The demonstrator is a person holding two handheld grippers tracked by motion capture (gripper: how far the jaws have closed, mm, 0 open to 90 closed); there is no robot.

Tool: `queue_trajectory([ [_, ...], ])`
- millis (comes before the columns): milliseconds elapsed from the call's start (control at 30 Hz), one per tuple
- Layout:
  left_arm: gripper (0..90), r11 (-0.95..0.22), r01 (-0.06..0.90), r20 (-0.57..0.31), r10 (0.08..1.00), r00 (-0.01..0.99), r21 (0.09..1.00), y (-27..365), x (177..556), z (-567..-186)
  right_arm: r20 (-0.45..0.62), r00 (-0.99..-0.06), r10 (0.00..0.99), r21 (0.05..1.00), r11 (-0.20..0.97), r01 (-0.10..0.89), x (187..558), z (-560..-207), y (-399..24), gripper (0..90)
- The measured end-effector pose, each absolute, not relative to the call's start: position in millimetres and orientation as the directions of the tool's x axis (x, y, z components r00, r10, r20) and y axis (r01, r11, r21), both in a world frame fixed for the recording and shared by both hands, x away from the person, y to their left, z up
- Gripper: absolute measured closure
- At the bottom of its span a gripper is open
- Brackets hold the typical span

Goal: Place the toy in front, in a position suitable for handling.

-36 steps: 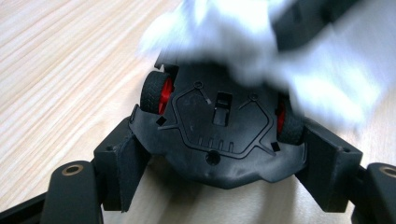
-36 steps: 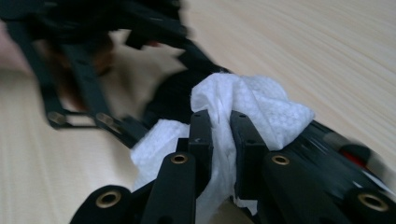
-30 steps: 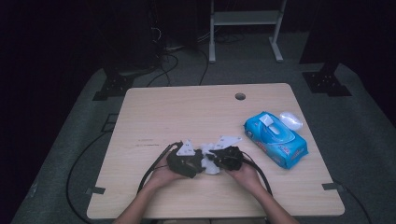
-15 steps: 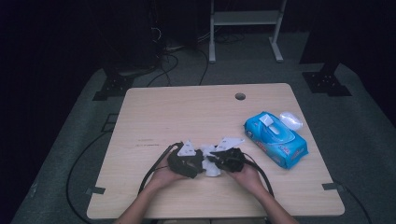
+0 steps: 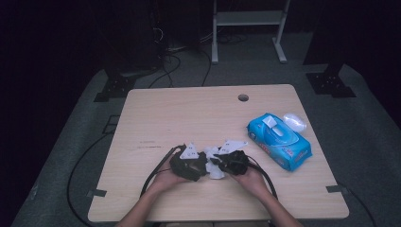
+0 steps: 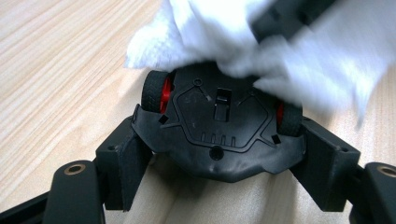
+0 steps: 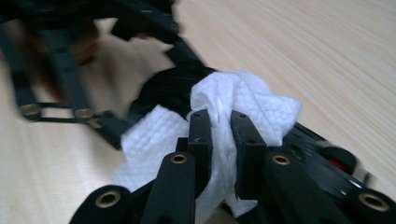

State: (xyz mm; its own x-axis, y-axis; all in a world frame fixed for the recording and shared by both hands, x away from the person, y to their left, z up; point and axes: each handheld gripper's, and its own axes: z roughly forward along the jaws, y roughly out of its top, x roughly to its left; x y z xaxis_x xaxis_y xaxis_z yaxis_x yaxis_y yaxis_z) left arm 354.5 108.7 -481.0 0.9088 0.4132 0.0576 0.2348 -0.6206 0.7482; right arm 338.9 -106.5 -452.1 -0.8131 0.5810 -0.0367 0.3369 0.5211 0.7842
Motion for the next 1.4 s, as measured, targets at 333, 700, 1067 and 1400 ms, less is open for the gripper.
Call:
queue_trajectory([
  [333,25.6,-0.625,0.232,0.062,0.411,0.909,0.746,105,353,-481,-0.007,-0.85,0.527,0.804,0.509,0.308,332,-456,-85,79.3],
  [700,25.8,-0.623,0.229,0.06,0.407,0.912,0.748,101,350,-481,0.072,-0.83,0.553,0.81,0.453,0.371,342,-457,-88,80.2],
  [1067,25.8,-0.626,0.23,0.063,0.409,0.91,0.746,105,351,-480,-0.029,-0.732,0.681,0.801,0.454,0.391,357,-451,-107,80.1],
  [1400,25.9,-0.627,0.23,0.068,0.414,0.908,0.744,103,351,-480,-0.052,-0.778,0.627,0.796,0.496,0.346,350,-452,-93,80.1],
])
